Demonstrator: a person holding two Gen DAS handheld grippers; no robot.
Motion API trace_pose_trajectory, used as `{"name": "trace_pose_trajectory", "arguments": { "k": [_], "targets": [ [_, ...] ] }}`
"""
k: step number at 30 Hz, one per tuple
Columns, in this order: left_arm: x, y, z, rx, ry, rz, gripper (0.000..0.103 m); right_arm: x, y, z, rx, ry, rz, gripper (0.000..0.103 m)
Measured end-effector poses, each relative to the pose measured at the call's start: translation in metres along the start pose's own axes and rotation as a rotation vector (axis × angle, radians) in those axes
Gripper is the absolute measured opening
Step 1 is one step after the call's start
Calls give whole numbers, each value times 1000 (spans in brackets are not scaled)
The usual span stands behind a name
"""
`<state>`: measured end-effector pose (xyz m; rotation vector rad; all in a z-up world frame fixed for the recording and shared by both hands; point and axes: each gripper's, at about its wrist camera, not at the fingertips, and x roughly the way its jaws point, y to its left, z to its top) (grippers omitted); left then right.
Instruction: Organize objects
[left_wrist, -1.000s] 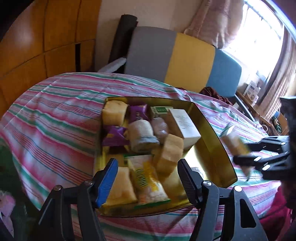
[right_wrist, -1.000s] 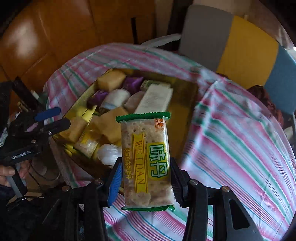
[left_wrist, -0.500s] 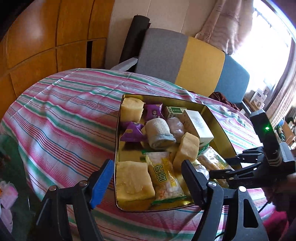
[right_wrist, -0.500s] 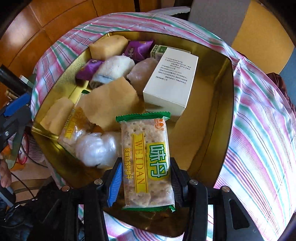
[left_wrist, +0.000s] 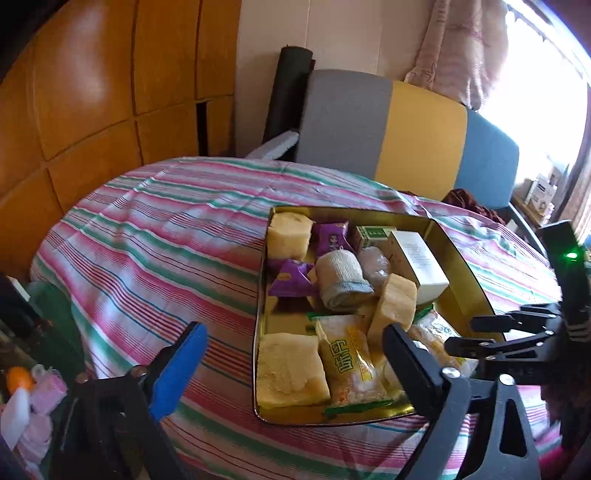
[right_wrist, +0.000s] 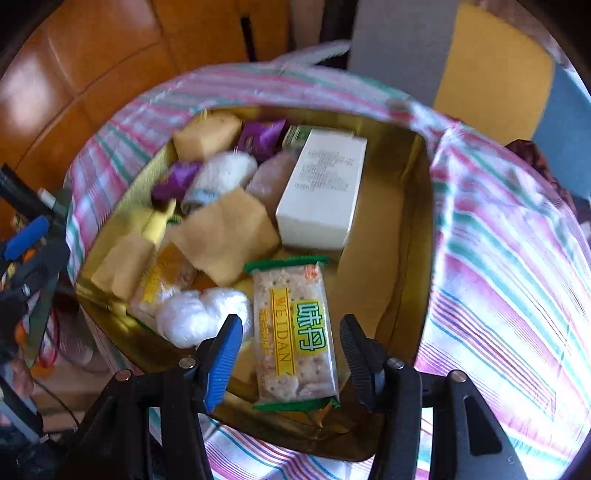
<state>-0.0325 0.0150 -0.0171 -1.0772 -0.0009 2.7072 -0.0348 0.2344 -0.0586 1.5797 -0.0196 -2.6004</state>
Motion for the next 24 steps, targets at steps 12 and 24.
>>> {"name": "trace_pose_trajectory", "arguments": {
  "k": [12, 24],
  "targets": [
    [-24, -16, -5, -2, -55, 64, 103, -65, 20, -23, 154, -294, -221, 59],
    [-37, -25, -14, 2, -60, 100, 103, -73, 21, -30, 192, -319, -235, 59]
  ]
}}
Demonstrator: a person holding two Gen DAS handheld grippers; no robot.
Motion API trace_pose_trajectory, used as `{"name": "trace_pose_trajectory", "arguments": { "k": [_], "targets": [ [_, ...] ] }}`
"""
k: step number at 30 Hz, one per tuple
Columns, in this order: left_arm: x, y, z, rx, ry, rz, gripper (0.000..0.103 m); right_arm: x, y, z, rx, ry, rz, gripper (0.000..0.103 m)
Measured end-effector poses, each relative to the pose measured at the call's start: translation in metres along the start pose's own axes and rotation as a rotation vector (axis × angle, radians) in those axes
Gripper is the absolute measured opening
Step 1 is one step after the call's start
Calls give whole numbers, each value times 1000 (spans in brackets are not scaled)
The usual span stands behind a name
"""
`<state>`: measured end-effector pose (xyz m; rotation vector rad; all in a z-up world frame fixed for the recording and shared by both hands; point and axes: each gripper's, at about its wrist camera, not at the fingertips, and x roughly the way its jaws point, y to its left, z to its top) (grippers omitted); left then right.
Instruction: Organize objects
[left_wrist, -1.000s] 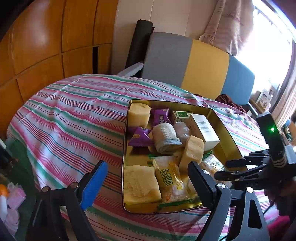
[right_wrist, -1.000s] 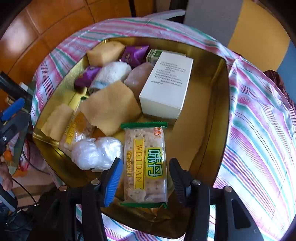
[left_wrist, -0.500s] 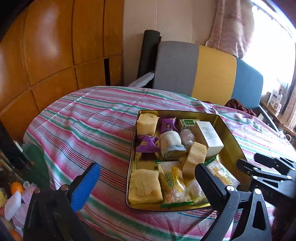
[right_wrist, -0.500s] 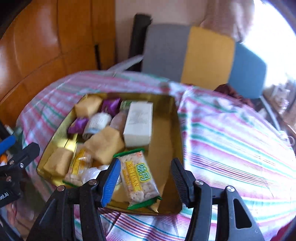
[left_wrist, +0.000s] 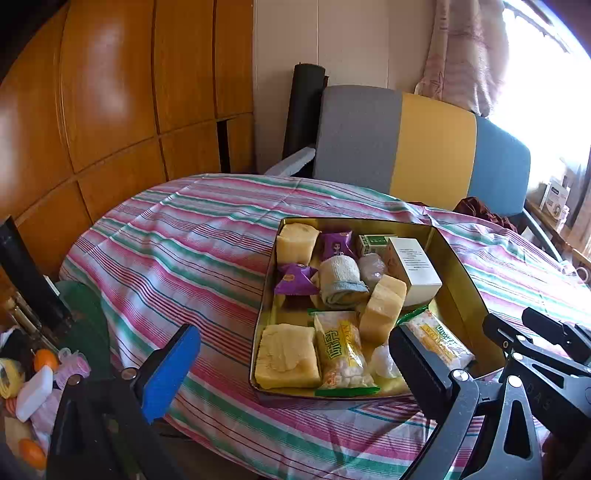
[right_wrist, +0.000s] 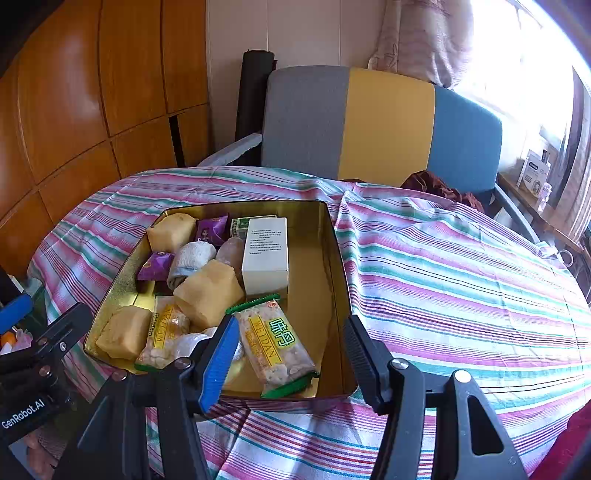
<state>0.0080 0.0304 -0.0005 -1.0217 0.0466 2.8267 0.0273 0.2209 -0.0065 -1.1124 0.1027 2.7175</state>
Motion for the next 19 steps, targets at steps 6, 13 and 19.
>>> {"name": "trace_pose_trajectory", "arguments": {
  "k": [6, 13, 19],
  "targets": [
    [-3, 4, -1, -10, -12, 8, 103, 1, 6, 0, -15, 5, 5, 59],
    [-2, 6, -2, -11, -23, 24, 103, 4, 10, -1, -29, 23, 11, 59],
    [2, 9, 0, -25, -4, 23, 103, 3, 13, -1, -33, 19, 20, 59]
  ]
}}
